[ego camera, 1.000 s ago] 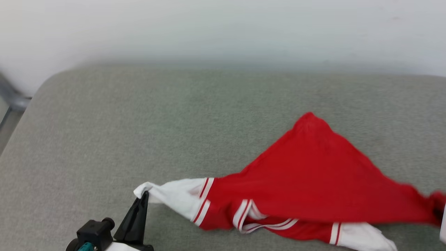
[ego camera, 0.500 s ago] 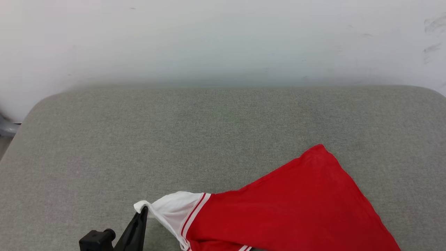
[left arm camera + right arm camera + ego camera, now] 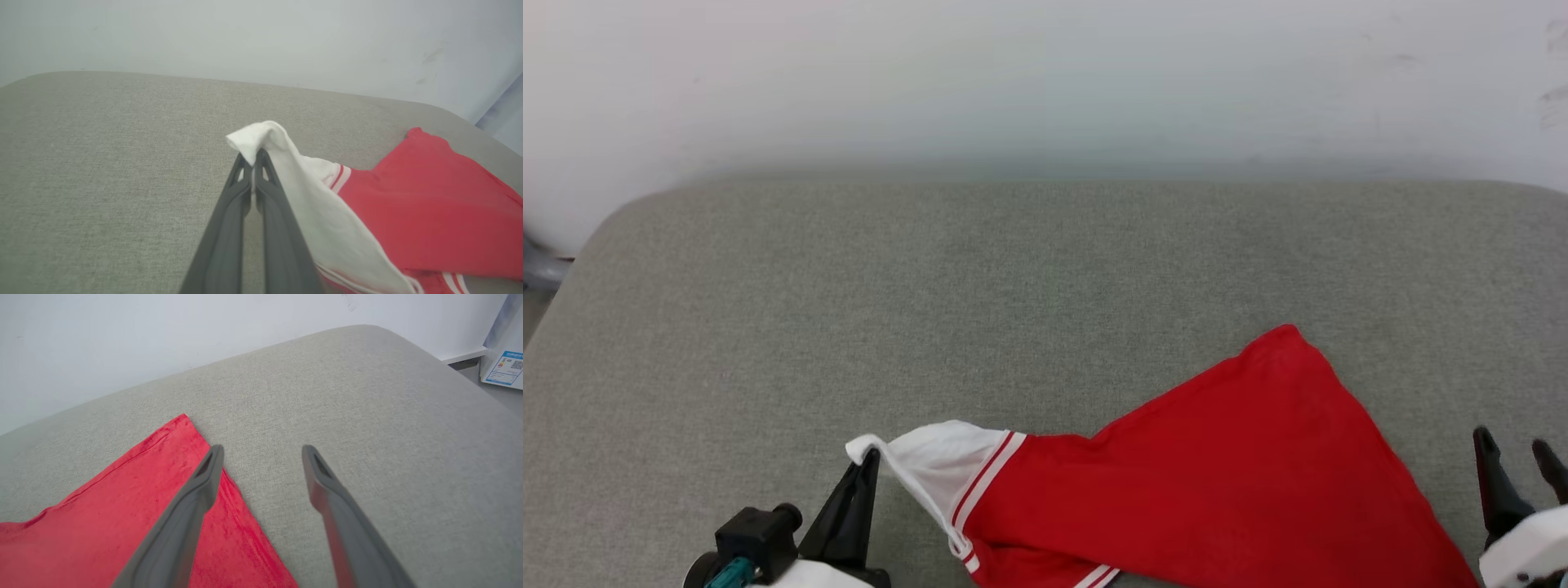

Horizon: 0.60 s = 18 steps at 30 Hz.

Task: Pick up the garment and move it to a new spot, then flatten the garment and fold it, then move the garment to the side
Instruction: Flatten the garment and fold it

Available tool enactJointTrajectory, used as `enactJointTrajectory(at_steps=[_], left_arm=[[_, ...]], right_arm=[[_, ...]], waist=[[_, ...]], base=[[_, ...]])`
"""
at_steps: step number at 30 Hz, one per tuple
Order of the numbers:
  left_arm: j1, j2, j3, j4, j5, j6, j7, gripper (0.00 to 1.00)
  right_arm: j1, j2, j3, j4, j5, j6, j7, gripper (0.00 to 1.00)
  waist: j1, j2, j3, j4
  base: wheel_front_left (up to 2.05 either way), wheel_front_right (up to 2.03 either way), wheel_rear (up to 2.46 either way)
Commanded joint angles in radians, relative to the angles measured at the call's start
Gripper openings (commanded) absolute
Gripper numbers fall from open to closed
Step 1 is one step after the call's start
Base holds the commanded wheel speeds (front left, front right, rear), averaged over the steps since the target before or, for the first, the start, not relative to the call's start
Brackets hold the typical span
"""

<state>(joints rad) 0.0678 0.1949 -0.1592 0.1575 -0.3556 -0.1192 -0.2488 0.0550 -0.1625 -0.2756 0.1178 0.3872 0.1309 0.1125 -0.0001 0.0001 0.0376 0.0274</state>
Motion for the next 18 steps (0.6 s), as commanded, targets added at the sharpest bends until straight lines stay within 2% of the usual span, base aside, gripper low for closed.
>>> enactJointTrajectory(at_steps=[1,4,8,9,15,18], left_arm=[[-0.029,-0.004,-0.004,-0.007,0.005,0.001,-0.004,0.00],[-0.050,-0.007,-0.011,-0.011,0.008,-0.001,-0.008,0.00],[-0.108,-0.017,-0.033,-0.024,0.005,-0.005,-0.012,0.00],[-0.108,-0.017,-0.033,-0.024,0.005,-0.005,-0.012,0.00],[-0.165,-0.019,-0.061,-0.036,-0.003,-0.009,-0.016,0.00],[-0.186,-0.020,-0.075,-0.038,-0.009,-0.010,-0.017,0.00]], right_arm=[[-0.057,-0.023,0.020,0.021,-0.008,0.000,0.000,1.00],[-0.123,-0.056,0.050,0.069,-0.009,0.000,0.042,1.00],[-0.302,-0.151,0.129,0.177,0.038,0.000,0.248,1.00],[-0.302,-0.151,0.129,0.177,0.038,0.000,0.248,1.00],[-0.475,-0.237,0.243,0.233,0.063,0.000,0.520,1.00],[-0.552,-0.245,0.293,0.247,0.054,0.000,0.596,1.00]], waist=[[0.0001,-0.0001,0.041,0.021],[0.0001,-0.0001,0.068,0.035],[0.0001,-0.0001,0.133,0.075],[0.0001,-0.0001,0.133,0.075],[0.0001,-0.0001,0.197,0.116],[0.0001,-0.0001,0.231,0.130]], base=[[0.00,0.00,0.00],[0.00,0.00,0.00],[0.00,0.00,0.00],[0.00,0.00,0.00],[0.00,0.00,0.00],[0.00,0.00,0.00]])
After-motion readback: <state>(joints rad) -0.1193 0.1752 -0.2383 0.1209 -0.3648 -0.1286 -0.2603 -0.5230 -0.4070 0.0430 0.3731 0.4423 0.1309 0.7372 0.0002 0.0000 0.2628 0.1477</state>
